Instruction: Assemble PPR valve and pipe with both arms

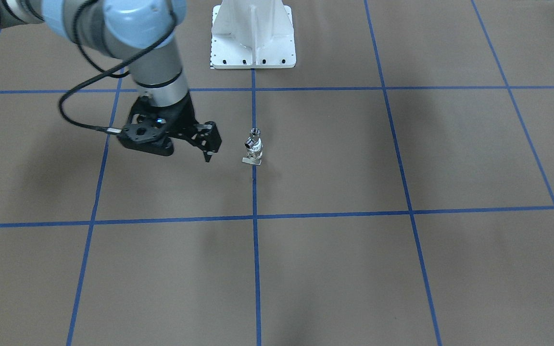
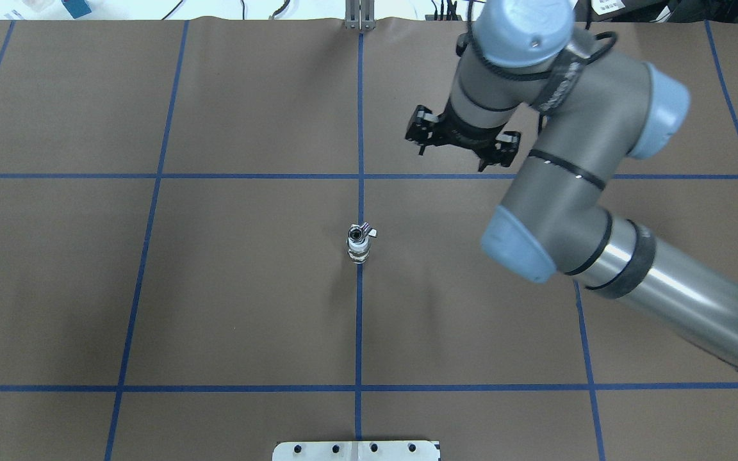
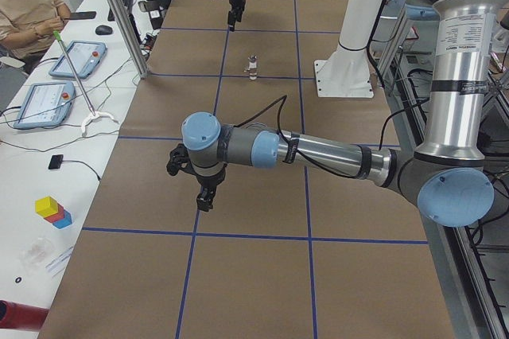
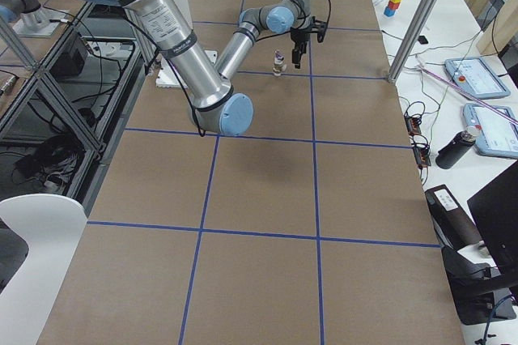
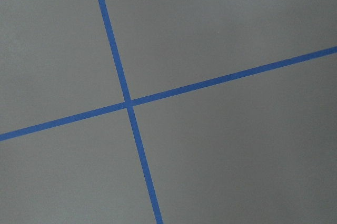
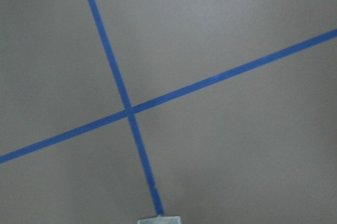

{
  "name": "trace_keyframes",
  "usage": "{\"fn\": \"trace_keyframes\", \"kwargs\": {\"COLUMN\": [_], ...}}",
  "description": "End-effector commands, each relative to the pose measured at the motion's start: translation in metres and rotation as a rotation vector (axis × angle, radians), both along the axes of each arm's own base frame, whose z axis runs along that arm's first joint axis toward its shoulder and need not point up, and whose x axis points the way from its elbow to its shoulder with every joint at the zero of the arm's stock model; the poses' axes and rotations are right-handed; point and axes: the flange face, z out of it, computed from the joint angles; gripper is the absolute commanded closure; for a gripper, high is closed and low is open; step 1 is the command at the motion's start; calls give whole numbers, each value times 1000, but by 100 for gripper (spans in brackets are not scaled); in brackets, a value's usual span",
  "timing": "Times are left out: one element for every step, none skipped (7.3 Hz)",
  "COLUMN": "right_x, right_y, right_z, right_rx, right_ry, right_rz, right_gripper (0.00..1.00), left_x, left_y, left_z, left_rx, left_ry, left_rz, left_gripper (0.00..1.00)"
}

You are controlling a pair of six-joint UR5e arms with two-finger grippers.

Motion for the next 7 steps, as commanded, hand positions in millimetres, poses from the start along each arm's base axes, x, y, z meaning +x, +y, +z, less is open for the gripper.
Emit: {"fn": "trace_keyframes", "kwargs": {"right_x": [124, 178, 231, 279, 326, 373, 405], "right_y": [-36, -42, -38, -25, -5, 23, 53], "right_z": [93, 142, 198, 250, 298, 342, 378], "right_rx": [110, 150, 191, 209, 210, 197, 141], "right_ry": [59, 84, 113, 141, 142, 129, 127], "right_rz": [-140, -216, -293, -356, -400, -415, -385], "right_gripper": [0, 0, 0, 0, 0, 0, 0], "left_x": [0, -5, -6, -8, -18, -22, -28], "left_y": [7, 8, 10, 13, 14, 16, 20], "left_z": [15, 15, 23, 29, 27, 28, 34], "left_rx": [-63, -70, -97, -100, -97, -99, -95], "left_ry": [2, 1, -2, -1, -3, -5, -70], "left_rz": [-28, -44, -49, -51, -73, -81, -87], "left_gripper": [0, 0, 0, 0, 0, 0, 0]}}
